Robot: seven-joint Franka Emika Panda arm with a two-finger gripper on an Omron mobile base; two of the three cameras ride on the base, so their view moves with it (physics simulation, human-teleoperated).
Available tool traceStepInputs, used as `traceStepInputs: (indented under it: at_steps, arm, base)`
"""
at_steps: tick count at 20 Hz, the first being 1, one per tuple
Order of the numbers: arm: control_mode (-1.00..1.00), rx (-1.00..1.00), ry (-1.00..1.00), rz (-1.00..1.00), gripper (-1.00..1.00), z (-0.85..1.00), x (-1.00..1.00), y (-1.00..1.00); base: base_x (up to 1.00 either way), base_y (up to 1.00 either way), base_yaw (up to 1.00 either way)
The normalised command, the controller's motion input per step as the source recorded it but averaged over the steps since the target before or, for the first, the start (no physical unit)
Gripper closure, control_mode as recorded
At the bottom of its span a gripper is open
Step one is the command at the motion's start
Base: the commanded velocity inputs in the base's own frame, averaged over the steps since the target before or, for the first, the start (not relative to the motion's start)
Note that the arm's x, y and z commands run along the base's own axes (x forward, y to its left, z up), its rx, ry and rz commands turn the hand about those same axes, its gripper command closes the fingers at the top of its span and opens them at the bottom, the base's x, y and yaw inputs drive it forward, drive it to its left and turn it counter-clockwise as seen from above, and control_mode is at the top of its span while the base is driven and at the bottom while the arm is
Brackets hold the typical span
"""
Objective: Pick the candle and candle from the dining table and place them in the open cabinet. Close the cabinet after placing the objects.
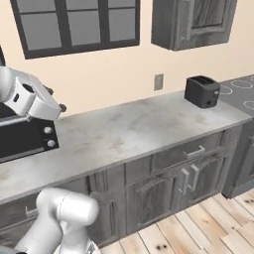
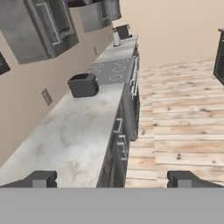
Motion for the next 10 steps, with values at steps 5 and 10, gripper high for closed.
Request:
traceStepInputs:
  at_steps: [5, 10]
  arm:
    - [1.0, 0.0, 0.0, 0.0, -1.0, 0.0, 0.0, 0.0]
    - [1.0, 0.0, 0.0, 0.0, -1.0, 0.0, 0.0, 0.0]
  base:
    - [0.0, -1.0, -0.34]
    - [0.24, -1.0, -0.25]
